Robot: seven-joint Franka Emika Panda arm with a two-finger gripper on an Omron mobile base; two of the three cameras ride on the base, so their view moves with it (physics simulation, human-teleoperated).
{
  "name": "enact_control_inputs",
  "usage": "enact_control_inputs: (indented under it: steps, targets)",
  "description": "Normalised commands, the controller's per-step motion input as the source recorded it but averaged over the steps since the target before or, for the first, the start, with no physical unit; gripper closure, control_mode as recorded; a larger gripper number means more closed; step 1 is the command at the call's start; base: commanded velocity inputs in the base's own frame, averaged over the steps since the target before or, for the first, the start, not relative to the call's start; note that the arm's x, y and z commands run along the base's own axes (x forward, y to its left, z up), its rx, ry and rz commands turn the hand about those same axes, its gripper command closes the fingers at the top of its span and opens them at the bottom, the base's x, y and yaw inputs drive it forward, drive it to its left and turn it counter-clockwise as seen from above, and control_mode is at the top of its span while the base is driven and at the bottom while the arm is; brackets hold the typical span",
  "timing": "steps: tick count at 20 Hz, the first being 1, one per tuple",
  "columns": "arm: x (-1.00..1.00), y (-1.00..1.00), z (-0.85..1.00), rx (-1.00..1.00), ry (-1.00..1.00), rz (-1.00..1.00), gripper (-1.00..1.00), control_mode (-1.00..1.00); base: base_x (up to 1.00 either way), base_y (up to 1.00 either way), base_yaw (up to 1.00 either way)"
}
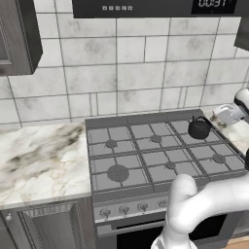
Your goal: The kettle is done boiling. Turn off the stove, then wait for 300 timesteps before moving the kettle to the dining table.
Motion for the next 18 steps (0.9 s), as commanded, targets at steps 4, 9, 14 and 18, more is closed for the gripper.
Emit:
enact_control_inputs:
  steps: [4, 9, 14, 18]
  targets:
    - [0.37, -0.15, -0.22, 0.00, 0.03, 0.00, -1.00, -1.00, 0.00, 0.00, 0.00]
    - [0.35, -0.16, -0.24, 0.00, 0.04, 0.00, -1.00, -1.00, 0.00, 0.00, 0.00]
    - [0.38, -0.19, -0.22, 0.00, 0.05, 0.00, -1.00, -1.00, 0.00, 0.00, 0.00]
    - [0.42, -0.16, -0.20, 0.00, 0.05, 0.00, -1.00, -1.00, 0.00, 0.00, 0.00]
